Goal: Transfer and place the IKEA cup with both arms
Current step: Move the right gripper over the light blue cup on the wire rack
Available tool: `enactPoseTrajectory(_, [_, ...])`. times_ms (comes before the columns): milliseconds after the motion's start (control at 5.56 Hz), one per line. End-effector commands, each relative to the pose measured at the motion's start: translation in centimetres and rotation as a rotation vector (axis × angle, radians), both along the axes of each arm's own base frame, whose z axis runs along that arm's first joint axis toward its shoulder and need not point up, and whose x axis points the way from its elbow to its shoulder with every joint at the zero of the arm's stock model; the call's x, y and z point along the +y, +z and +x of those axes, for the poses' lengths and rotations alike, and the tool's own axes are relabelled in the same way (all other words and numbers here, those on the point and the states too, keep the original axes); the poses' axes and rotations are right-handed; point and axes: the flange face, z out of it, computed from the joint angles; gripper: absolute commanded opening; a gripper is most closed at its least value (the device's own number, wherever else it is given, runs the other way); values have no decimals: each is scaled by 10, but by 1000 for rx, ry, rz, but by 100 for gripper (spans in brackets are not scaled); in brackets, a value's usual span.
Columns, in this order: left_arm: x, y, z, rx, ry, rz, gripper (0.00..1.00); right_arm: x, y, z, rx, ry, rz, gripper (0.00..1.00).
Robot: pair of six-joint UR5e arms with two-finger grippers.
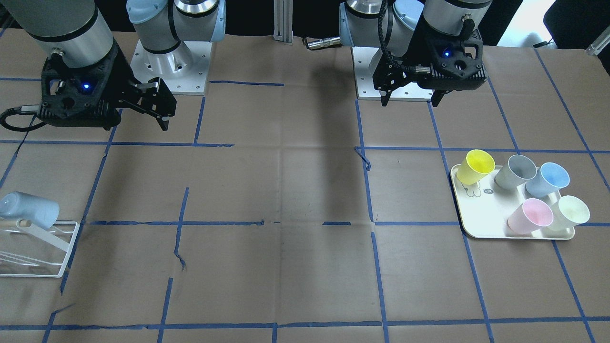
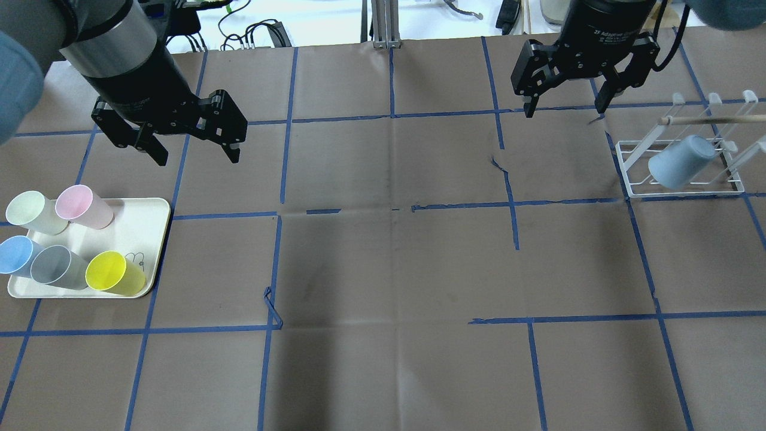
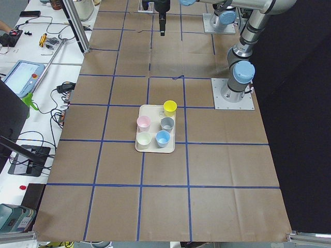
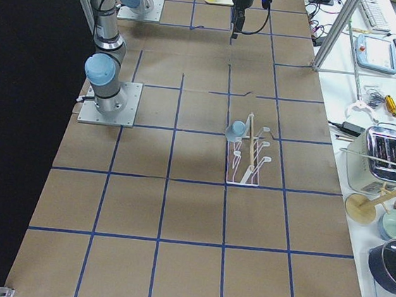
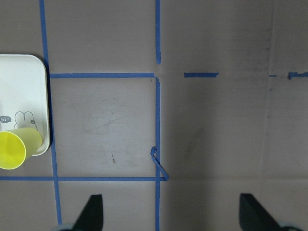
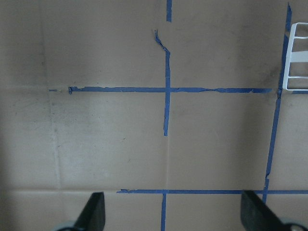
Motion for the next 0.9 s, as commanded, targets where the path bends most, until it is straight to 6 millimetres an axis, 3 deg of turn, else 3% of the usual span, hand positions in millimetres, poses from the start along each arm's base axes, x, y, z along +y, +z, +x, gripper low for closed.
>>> enactPoseTrajectory(0, [1,2,0,-1,-2,-4,99,0,0,0,4,-1,-1,100])
enactPoseTrajectory(360, [3,2,0,-2,-4,-4,99,0,-2,0,-2,-1,7,100])
enactPoseTrajectory(539, [3,2,0,-2,-4,-4,99,-9,-8,-19,11,12,7,100])
enactPoseTrajectory(719, [4,2,0,-2,-5,-4,99,-29,-9,-77,18,35,-26,100])
